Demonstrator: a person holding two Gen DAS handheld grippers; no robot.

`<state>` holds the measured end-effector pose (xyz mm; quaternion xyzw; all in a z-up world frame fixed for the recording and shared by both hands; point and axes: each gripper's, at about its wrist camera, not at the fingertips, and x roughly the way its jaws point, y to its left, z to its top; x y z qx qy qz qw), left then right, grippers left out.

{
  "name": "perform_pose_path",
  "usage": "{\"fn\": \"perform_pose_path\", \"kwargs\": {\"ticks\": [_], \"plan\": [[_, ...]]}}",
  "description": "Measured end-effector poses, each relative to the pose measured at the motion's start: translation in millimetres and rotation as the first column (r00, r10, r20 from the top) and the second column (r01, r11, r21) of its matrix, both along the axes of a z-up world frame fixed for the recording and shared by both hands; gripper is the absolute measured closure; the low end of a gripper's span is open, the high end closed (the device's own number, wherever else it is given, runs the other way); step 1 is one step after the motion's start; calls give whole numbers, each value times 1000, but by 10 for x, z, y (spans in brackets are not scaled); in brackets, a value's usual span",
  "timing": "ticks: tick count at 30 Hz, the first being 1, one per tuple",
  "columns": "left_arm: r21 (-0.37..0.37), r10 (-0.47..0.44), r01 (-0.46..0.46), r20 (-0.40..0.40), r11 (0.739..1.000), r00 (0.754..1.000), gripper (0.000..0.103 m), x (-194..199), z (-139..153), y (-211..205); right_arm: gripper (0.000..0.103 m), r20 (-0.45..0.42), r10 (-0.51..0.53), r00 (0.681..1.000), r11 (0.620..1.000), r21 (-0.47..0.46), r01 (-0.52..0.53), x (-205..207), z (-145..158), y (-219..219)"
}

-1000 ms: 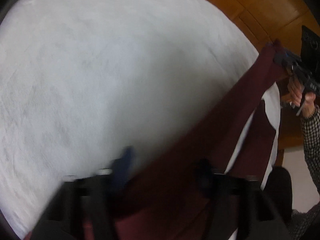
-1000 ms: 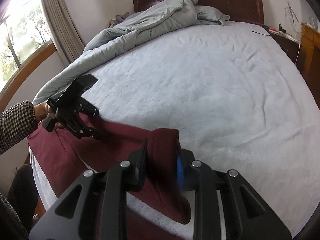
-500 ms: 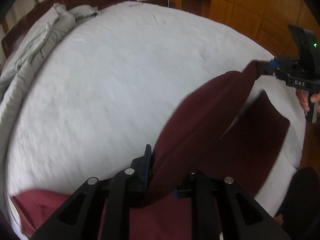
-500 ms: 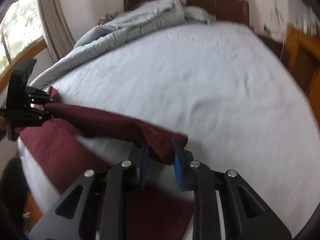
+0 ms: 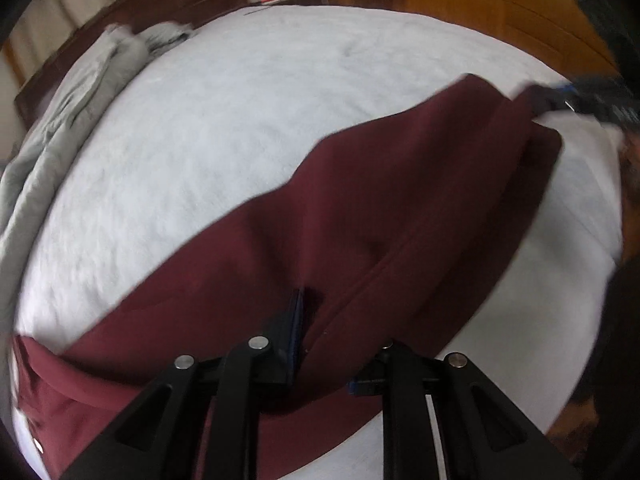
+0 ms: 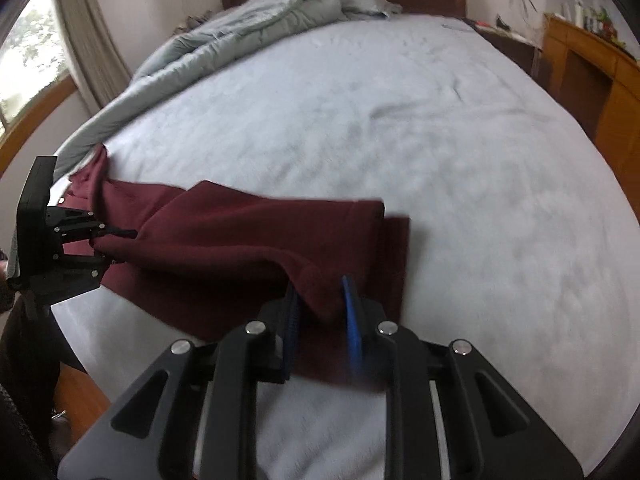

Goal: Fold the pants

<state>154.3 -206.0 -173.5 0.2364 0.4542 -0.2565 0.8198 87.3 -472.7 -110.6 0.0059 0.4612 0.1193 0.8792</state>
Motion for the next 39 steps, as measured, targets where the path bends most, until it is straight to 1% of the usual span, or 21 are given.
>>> {"fn": "perform_pose_path", "kwargs": {"ticks": [3,5,6,7,11,13,14,15,18,20,21,22,23,24,27,30,31,33,35,38,39], "plan": [[18,16,-16,53,1000,998,85,-11,-120,-78,83,-58,-10,998,1000,14,11,-33,-171,-26],[28,9,-12,77,1000,997,86,-44,-145,-97,72,-81,-10,997,1000,-1,10,-63,-199,3],[35,1,-4,90,999,996,86,-64,-143,-107,57,-86,-11,996,1000,6,12,-79,-177,2],[37,-3,0,94,999,996,85,-66,-141,-104,52,-81,-13,997,999,32,15,-111,-127,-5],[27,9,-12,92,1000,996,85,-96,-137,-95,48,-1,-21,1000,994,109,21,-224,164,29],[15,33,-35,80,999,996,85,-97,-138,-116,41,7,-14,1000,990,142,13,-192,233,84],[16,37,-38,78,999,996,85,-122,-139,-124,39,-20,-23,1000,994,108,25,-117,207,123],[18,38,-39,79,999,996,85,-172,-135,-141,33,-40,-37,999,995,88,41,-75,162,122],[19,33,-35,88,999,996,85,-194,-130,-130,33,-168,-114,979,984,114,134,30,-120,-49],[22,33,-35,96,999,995,85,-203,-140,-127,38,-194,-139,971,969,176,174,16,-219,-145],[28,31,-34,103,999,994,85,-221,-149,-137,44,-188,-141,972,963,201,178,2,-227,-160],[34,29,-33,109,999,994,85,-225,-156,-148,53,-192,-142,971,958,220,183,-2,-244,-171],[38,27,-31,111,999,993,85,-225,-160,-142,59,-196,-146,970,960,210,187,2,-260,-167],[40,27,-31,112,999,993,85,-233,-157,-144,72,-199,-150,968,963,192,189,7,-269,-164],[20,38,-40,93,999,995,85,-213,-106,-120,85,-183,-139,973,967,185,173,9,-200,-136],[-22,49,-48,84,999,995,85,-260,3,-121,89,-147,-160,976,977,117,178,-62,-39,-115],[-34,47,-44,81,998,996,84,-275,25,-131,95,-146,-177,973,978,88,191,-79,-11,-140],[-46,48,-45,70,998,996,83,-303,9,-174,97,-137,-234,962,972,-68,227,-97,-40,-129],[-18,53,-52,63,998,997,82,-283,-103,-218,97,-157,-228,961,974,-37,225,-69,-147,-142],[-45,71,-68,73,997,995,80,-268,-159,-189,95,-151,-222,963,975,-58,216,-42,-131,-81],[-49,72,-69,75,996,995,79,-271,-145,-174,91,-143,-228,963,973,-57,222,-38,-86,-79]]}}
